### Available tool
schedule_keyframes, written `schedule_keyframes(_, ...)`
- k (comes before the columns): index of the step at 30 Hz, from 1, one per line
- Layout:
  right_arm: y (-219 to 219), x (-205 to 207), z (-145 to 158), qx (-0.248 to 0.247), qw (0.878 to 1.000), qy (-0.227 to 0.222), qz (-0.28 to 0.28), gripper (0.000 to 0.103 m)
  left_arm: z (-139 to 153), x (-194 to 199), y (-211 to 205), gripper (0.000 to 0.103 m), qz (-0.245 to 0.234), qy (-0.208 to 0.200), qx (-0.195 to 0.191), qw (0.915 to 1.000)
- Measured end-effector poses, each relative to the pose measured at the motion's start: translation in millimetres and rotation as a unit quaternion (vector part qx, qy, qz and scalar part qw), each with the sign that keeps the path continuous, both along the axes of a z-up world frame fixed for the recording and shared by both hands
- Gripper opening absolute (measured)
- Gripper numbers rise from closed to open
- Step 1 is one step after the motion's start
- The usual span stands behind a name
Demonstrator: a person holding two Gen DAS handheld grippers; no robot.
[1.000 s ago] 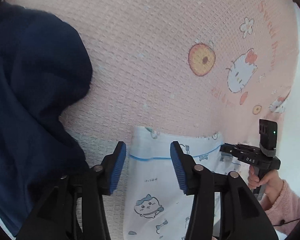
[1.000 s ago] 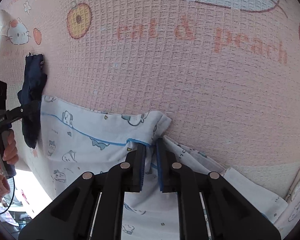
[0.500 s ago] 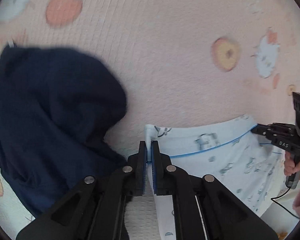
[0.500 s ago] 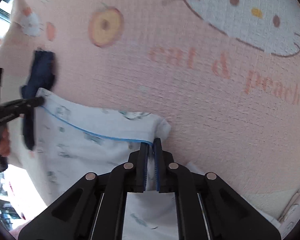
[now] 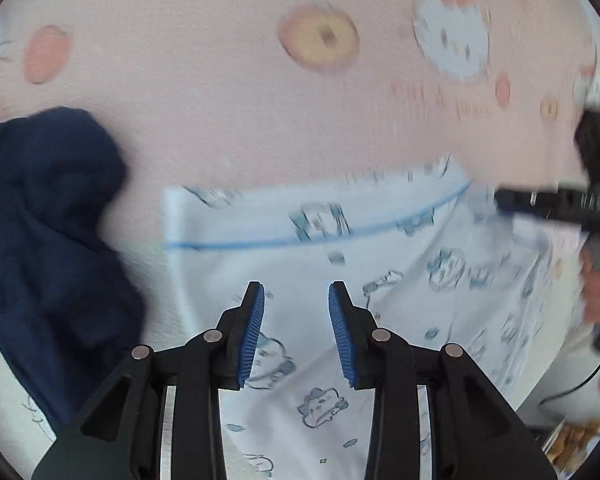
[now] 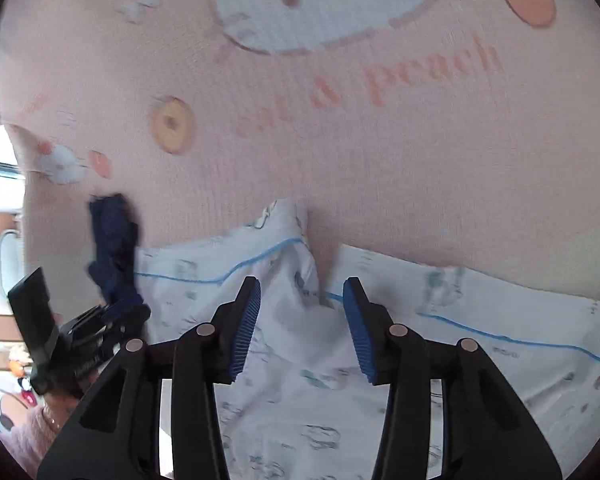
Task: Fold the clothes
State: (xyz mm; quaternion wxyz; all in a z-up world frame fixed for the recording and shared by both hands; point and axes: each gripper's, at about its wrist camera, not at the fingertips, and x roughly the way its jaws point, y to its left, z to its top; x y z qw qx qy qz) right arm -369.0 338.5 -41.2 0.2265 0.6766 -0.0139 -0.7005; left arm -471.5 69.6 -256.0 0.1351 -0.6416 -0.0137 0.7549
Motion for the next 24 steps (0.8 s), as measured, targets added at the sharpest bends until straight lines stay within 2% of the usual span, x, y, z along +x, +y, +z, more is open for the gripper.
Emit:
schedule_keyframes(2, 0.2, -4.5, 7.9, 0.04, 0.999, 0.029, 0.021, 0.045, -16.4, -5.7, 10.1, 0.035, -0.005, -0.012, -0.031, 0.9994)
schedule_keyframes(3, 1.0, -5.0, 15.7, 0.051, 0.997, 0.051, 0.03, 0.045, -19.7, -12.6, 8.1, 0.035, 0.011, -0.012, -0.044, 0.9989)
schedule_keyframes(5, 14.3, -2.3, 22.2, 0.057, 0.996, 0.066, 0.026, 0.045, -15.7, -25.1, -1.4, 0.035, 0.046, -0.008, -0.032, 0.9984)
schedule_keyframes(8, -4.9, 14.2, -0.7, 0.076, 0.996, 0.043, 0.022, 0.045, -9.4, -32.7, -18.4, 0.035, 0.076, 0.002, -0.049, 0.996)
schedule_keyframes(11, -3.1, 12.3, 9.9, 0.055, 0.997, 0.035, 0.033, 0.045, -3.2, -40.2, -35.4, 0.036, 0.105, 0.011, -0.065, 0.9923)
schedule_keyframes(15, -34.9, -4.1, 12.5, 0.04, 0.997, 0.046, 0.052, 0.047, 4.2, -49.2, -57.7, 0.036, 0.143, 0.023, -0.086, 0.9857)
schedule_keyframes(19, -82.4, -12.2, -28.1, 0.053, 0.997, 0.014, 0.062, 0.047, 2.3, -48.7, -79.0, 0.036, 0.159, 0.029, -0.09, 0.9827)
schedule_keyframes(21, -96.8, -16.3, -42.5, 0.05, 0.996, -0.002, 0.068, 0.039, 2.7, -51.0, -93.8, 0.036, 0.162, 0.036, -0.089, 0.9821)
schedule_keyframes(23, -97.0, -22.3, -42.5, 0.032, 0.997, -0.006, 0.065, 0.01, 0.5, -52.6, -114.6, 0.035, 0.158, 0.035, -0.081, 0.9836)
schedule_keyframes(24, -96.4, -25.7, -41.9, 0.021, 0.998, -0.01, 0.062, 0.009, -2.2, -58.5, -123.8, 0.027, 0.146, 0.026, -0.077, 0.986)
